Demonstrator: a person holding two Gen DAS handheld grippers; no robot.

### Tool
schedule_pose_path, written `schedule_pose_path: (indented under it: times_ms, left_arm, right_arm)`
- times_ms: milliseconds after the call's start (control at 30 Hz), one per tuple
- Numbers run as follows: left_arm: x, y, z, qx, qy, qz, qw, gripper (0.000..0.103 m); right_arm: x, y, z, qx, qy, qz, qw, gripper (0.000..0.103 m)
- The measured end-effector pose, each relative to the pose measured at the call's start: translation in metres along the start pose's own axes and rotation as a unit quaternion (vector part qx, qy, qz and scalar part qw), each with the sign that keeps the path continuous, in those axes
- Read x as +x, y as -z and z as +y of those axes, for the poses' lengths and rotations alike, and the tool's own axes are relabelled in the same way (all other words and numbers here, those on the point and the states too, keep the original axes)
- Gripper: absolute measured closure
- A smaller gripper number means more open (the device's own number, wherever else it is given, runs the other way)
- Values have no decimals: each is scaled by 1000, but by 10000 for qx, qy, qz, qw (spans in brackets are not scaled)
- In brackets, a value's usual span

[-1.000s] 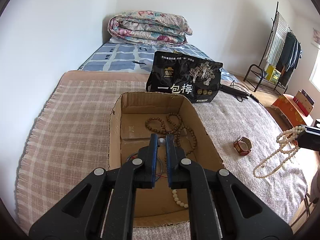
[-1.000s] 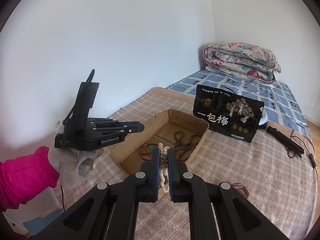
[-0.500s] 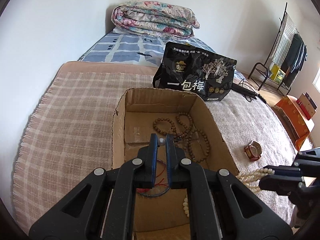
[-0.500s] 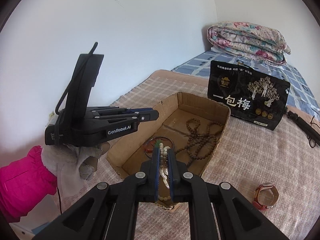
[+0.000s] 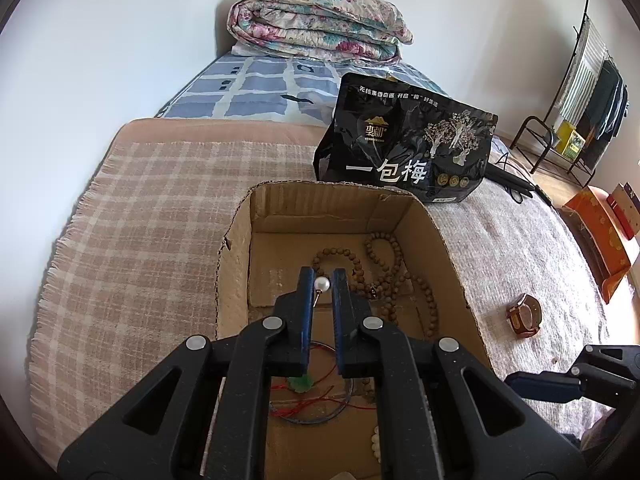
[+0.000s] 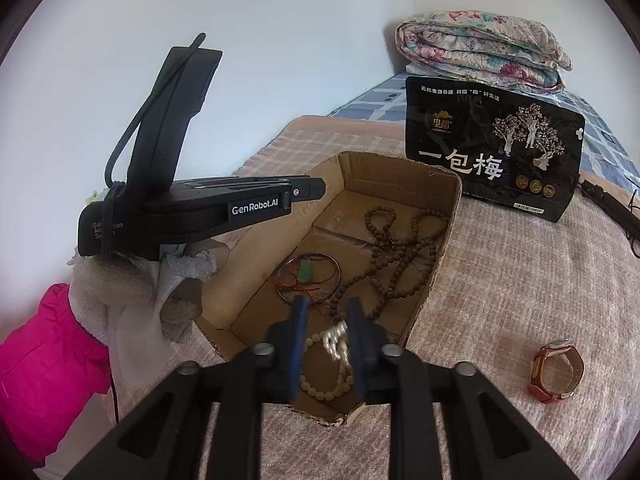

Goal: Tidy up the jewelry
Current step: 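Open the left tool over the box while the right tool releases the necklace inside, then move both tools from the box toward the red-strap watch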

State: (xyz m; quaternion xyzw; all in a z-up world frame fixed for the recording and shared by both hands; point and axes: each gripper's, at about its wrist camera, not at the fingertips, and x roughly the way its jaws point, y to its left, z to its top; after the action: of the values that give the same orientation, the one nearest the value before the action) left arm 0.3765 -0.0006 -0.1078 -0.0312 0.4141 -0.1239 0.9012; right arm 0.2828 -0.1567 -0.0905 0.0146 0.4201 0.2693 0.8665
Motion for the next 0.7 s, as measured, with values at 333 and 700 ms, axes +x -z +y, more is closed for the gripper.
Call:
schedule_pose_path:
  times_ms: [333,700]
  left_arm:
    - [-11,0,-6,187,-105,-174,9996,70]
    - [-26,3,-18,310,-161,-234,9991,70]
  right_arm:
    - [-16,2,1,-5,153,-222,9996,25]
    - [-30,7,1,-38,495,-301,9983,6]
